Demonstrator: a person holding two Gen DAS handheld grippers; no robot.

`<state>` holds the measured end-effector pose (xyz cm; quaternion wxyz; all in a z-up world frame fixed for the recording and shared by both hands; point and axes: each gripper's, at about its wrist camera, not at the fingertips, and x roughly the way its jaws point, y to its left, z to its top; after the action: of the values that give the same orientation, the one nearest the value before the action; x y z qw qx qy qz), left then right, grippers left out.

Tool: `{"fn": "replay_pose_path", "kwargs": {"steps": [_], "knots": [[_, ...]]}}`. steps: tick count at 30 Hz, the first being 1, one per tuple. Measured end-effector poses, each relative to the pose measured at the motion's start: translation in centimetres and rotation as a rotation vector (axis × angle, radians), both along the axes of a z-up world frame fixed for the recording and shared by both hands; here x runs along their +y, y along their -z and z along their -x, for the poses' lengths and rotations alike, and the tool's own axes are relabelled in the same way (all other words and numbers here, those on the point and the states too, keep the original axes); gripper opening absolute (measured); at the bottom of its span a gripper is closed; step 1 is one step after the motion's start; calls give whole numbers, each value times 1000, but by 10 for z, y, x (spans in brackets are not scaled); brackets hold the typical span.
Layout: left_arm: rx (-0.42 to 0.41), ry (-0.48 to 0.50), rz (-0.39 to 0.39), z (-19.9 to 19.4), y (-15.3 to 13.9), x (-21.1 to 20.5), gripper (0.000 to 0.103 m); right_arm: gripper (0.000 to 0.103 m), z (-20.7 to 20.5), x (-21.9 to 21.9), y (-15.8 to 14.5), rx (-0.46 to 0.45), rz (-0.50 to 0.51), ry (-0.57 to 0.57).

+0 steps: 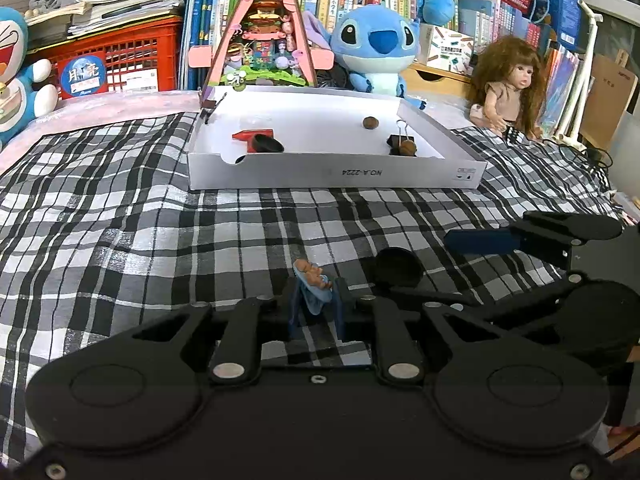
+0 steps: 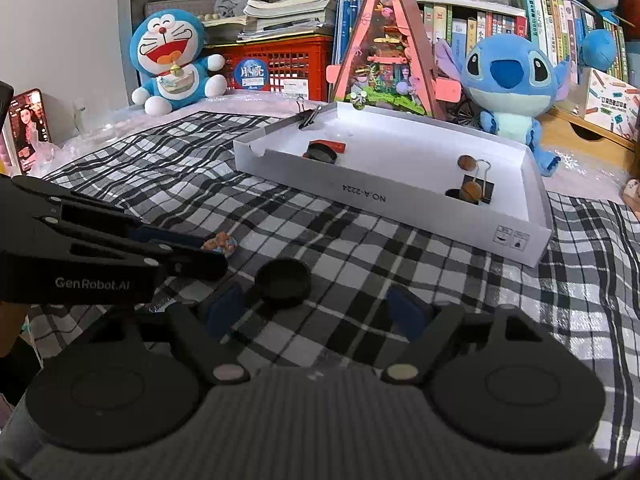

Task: Organize rigid objects
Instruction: 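Grasp the small figurine with left tool while right tool grasps a black cap, then carry the figurine with left tool into the tray while right tool carries the black cap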

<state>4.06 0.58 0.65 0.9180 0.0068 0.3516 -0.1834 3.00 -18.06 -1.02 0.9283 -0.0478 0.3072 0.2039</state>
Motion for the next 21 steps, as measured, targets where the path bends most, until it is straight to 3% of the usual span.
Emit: {"fn": "replay_pose_path", "kwargs": {"steps": [5, 9, 16, 21], "knots": [[0, -11, 1, -1, 0, 2, 16, 70, 0, 6, 1, -6, -4, -11], [0, -15, 5, -1, 1, 3, 16, 54, 1, 11, 0, -19, 4, -32], [1, -21, 8, -2, 1, 3, 16, 39, -2, 14, 0, -3, -16, -38], [1, -25, 8, -3, 1, 3, 16, 38, -3, 12, -2, 2, -41, -28]]}}
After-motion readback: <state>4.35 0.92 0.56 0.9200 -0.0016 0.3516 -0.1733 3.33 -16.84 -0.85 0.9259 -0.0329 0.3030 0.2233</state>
